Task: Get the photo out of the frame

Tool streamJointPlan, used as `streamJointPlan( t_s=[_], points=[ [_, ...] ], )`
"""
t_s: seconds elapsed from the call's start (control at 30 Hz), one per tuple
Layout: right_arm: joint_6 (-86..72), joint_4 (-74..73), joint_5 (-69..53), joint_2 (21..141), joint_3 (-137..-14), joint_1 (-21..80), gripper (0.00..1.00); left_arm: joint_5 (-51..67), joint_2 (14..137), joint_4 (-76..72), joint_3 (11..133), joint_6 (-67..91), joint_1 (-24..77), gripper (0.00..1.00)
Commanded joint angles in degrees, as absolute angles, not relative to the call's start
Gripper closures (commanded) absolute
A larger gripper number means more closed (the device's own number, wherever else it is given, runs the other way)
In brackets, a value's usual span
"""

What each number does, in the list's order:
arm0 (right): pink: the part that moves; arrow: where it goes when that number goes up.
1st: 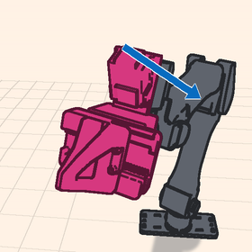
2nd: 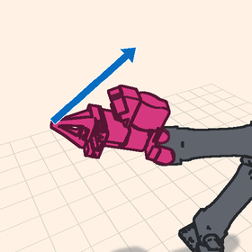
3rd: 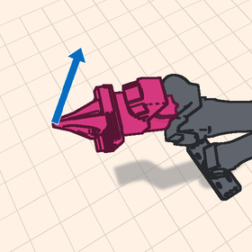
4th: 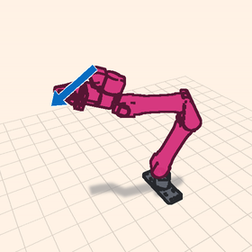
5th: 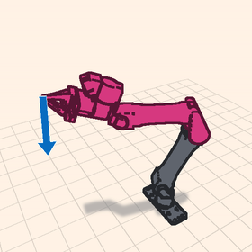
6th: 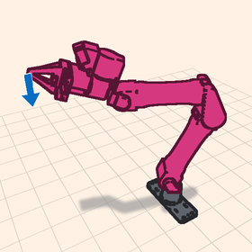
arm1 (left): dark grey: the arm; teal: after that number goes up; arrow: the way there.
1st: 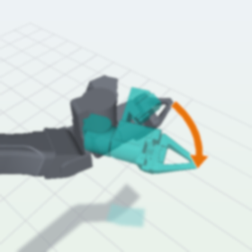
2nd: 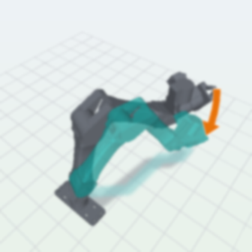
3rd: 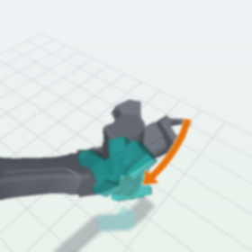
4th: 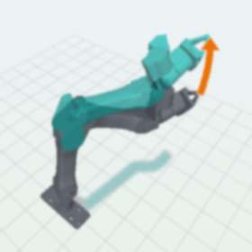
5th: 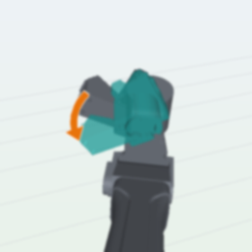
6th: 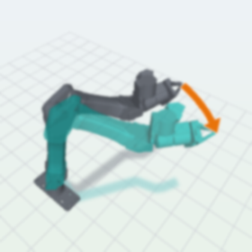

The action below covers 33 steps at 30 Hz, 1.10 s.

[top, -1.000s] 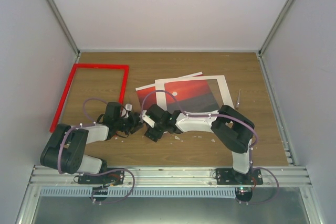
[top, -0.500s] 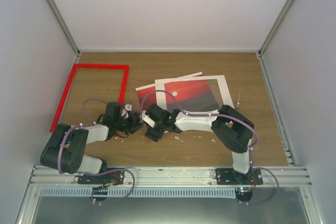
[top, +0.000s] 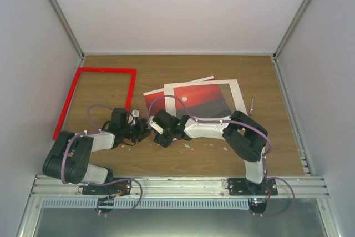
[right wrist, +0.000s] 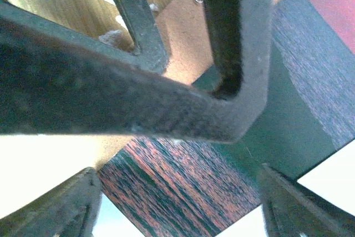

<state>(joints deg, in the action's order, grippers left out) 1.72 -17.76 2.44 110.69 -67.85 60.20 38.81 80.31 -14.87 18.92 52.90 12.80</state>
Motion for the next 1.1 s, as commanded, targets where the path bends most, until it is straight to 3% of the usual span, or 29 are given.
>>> streamJointPlan(
  t_s=[0.0, 0.17, 1.07],
  points=[
    [3.99, -25.04, 0.79, 112.15, -66.42, 60.71, 0.15, 34.69, 81.83, -10.14, 17.49, 51.80, 12.74, 0.43],
    [4.93, -27.76, -1.62, 111.66, -66.87, 61.17, 0.06, 34.65, 82.00, -10.37, 17.31, 51.88, 12.74, 0.43],
    [6.22, -31.06, -3.91, 114.27, -71.42, 61.75, 0.02, 31.90, 81.38, -7.56, 17.40, 50.11, 12.41, 0.45]
  ],
)
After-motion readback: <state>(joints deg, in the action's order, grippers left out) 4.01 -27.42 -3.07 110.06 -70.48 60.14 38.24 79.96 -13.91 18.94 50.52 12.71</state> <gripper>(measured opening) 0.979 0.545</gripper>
